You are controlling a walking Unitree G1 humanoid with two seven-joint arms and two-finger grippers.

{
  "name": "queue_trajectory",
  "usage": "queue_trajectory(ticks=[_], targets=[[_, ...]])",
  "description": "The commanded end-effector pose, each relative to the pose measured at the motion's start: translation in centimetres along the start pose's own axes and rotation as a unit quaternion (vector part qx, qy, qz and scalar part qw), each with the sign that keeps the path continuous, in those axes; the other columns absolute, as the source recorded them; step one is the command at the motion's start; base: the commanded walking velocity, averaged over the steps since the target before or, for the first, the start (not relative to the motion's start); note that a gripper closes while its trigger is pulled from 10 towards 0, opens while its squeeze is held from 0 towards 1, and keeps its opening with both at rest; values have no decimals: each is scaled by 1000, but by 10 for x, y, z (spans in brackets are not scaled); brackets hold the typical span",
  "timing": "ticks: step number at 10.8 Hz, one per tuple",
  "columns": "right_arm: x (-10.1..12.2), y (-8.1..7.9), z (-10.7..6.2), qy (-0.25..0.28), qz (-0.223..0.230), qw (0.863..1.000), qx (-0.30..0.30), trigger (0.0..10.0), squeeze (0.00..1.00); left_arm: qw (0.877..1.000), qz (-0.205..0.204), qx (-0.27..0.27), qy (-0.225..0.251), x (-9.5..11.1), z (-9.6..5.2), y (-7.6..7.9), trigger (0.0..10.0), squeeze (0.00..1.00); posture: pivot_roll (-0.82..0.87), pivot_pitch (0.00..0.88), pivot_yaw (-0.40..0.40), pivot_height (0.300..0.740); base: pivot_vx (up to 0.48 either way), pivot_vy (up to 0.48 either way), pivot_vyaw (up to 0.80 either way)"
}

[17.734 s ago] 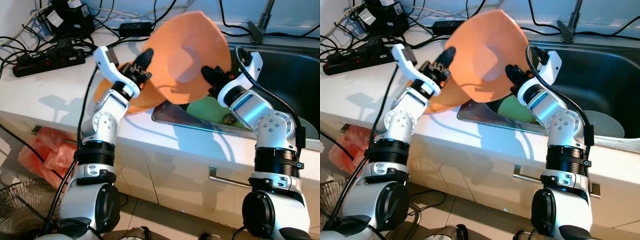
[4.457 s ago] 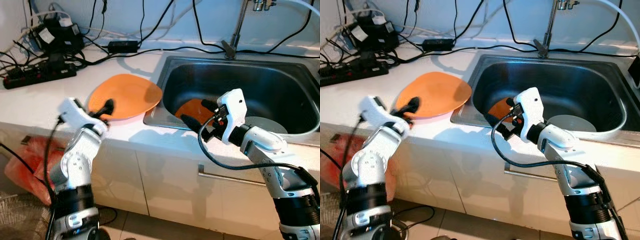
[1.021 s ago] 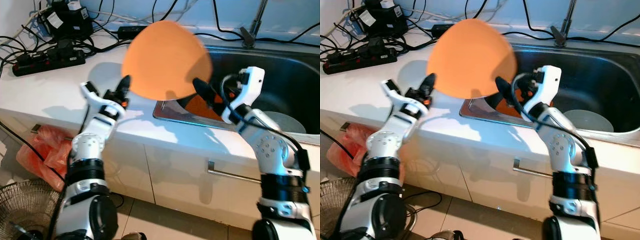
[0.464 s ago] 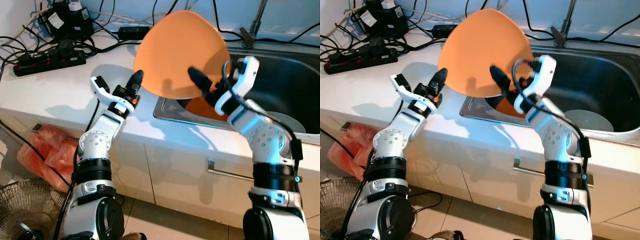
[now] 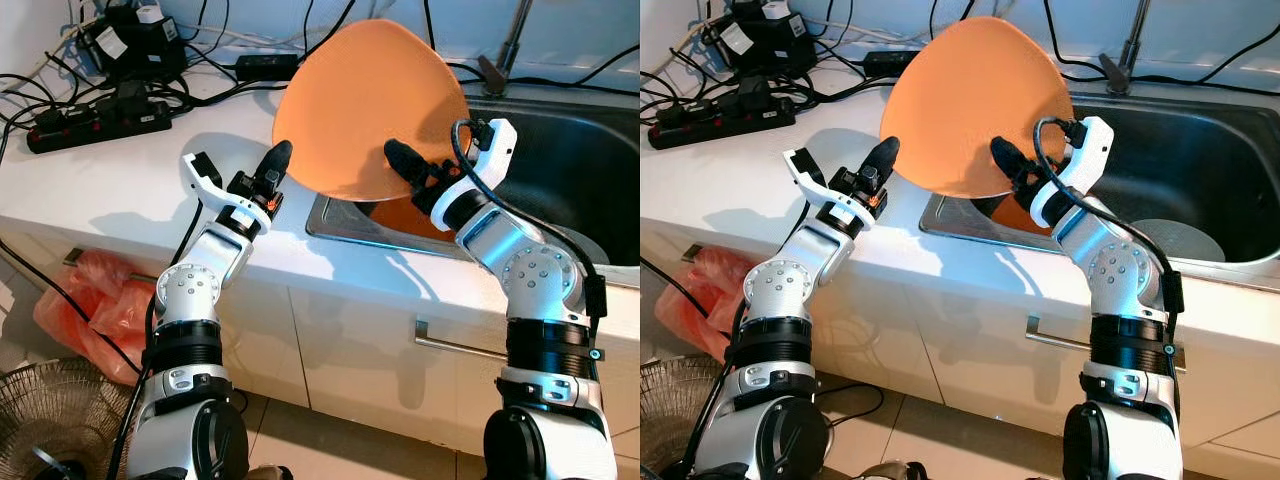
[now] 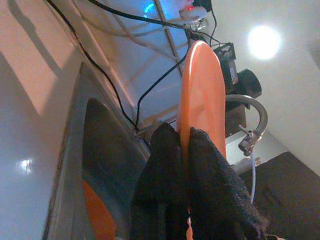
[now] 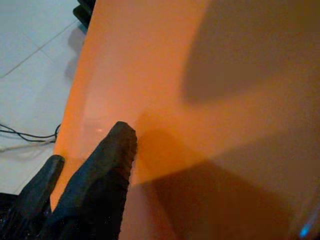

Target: Kitchen organization

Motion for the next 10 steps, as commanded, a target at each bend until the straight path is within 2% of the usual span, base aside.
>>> queue_trajectory(ticks=[1,7,8,9,10], targets=[[1,-4,3,-2,8,1000,3,0,0,999,3,-46,-3,2,3,19,0,0,30,66,96,740,0,0,0],[5,3,0,7,28,999,-15,0,0,999,5,-37,-26,-7,1,12,0,0,26,73,98,740,0,0,0],[7,4,0,11,33,999,-17,0,0,999,16,-28,-33,-9,1,9,745,0,26,75,97,740,0,0,0],[11,5,0,20,36,999,-17,0,0,998,45,-7,-49,-15,1,2,10000,0,25,75,98,740,0,0,0],[13,5,0,25,38,999,-17,0,0,997,56,4,-55,-18,1,-2,10000,0,24,75,98,740,0,0,0]])
Point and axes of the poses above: a point about 5 cm out from each wrist's last joint towards the gripper, its own z axis pointing out of the wrist towards the gripper, its own x axis along the axis of the wrist's last joint, y = z × x, the point moved 5 cm from there along z, pointing out of the wrist towards the gripper, and after that the axes turned 7 degrees about -z, right-handed, at the moved point
